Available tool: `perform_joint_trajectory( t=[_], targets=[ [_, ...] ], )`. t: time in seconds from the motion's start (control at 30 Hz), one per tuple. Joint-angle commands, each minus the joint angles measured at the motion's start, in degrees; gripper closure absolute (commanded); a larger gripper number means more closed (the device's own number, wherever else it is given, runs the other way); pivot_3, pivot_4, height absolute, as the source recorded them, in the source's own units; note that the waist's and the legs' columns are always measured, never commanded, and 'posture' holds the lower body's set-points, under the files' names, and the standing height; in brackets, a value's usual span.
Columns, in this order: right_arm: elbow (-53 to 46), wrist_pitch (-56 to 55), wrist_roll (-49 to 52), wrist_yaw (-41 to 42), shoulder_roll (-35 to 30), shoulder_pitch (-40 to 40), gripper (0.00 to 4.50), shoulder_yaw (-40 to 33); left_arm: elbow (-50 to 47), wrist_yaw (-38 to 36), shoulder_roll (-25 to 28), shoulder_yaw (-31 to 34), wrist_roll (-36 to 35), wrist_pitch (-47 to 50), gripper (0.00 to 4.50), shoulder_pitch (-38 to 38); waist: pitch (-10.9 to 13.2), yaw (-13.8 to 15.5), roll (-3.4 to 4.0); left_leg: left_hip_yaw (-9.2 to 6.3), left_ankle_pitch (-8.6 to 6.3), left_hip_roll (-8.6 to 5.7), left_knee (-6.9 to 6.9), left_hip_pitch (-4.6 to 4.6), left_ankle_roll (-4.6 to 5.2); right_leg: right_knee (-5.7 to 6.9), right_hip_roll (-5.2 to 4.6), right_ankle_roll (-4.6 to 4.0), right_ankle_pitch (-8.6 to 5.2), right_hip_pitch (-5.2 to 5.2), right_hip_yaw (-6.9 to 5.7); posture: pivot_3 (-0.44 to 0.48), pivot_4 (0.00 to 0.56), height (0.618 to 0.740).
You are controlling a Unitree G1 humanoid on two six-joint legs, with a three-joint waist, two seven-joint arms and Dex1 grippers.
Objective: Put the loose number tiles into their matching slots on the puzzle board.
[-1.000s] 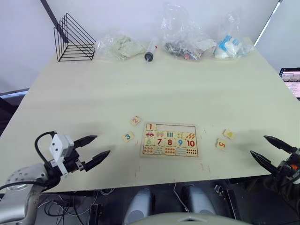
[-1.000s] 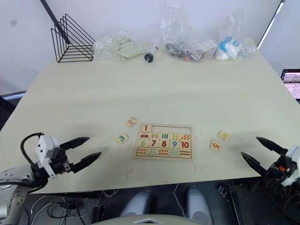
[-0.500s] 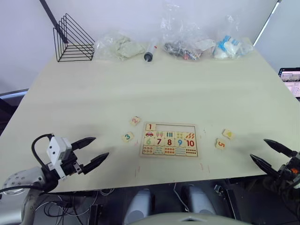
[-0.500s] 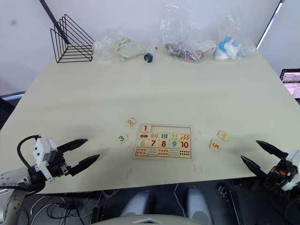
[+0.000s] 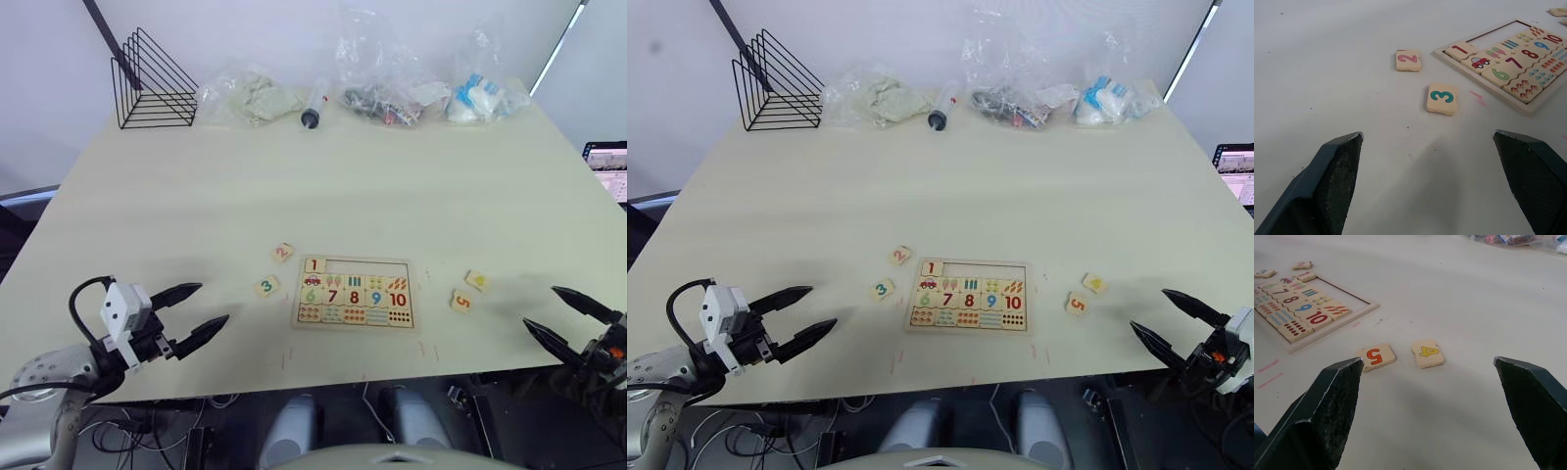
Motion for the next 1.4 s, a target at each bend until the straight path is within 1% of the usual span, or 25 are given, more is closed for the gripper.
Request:
perform_joint_trajectory(
  t=[0.03,0.93,1.2,1.4],
  targets=[
    [-0.64,-0.99,0.58,0.55,-0.59,-0.11,0.00,-2.35,0.26,-0.65,0.77,0.32,0.16,-1.42,0.02,-0.63,0.00,0.00,0.01,0.00,0.00,0.00,0.00,0.00,0.00,0.00,0.00,0.00,0.00,0.00,0.00,0.000,0.150,0.740],
    [2.86,-4.00,-0.17,2.67,-0.21,-1.64,0.00,-1.90,2.25,-1.74,0.67,-0.45,1.03,-2.95,0.02,-2.74,0.01,-0.01,0.02,-0.03,0.00,0.01,0.00,0.00,0.00,-0.02,0.00,0.00,0.00,0.00,0.00,0.000,0.150,0.740],
    [3.95,-6.50,-0.56,5.94,-0.34,-1.56,0.00,-1.40,1.80,-1.55,2.06,-2.19,0.32,-0.56,0.02,-7.41,0.02,-0.01,0.02,-0.02,0.00,-0.02,0.00,0.00,0.00,-0.02,0.00,0.04,0.02,0.00,-0.04,0.000,0.150,0.740],
    [3.51,-6.98,1.58,10.74,-0.74,-2.32,0.00,-1.24,2.30,-0.90,3.34,-5.64,1.55,1.97,0.02,-12.90,0.04,-0.03,0.04,-0.05,0.00,-0.03,0.00,0.00,0.00,-0.03,-0.01,0.18,0.11,0.00,-0.03,0.000,0.150,0.740]
  ],
)
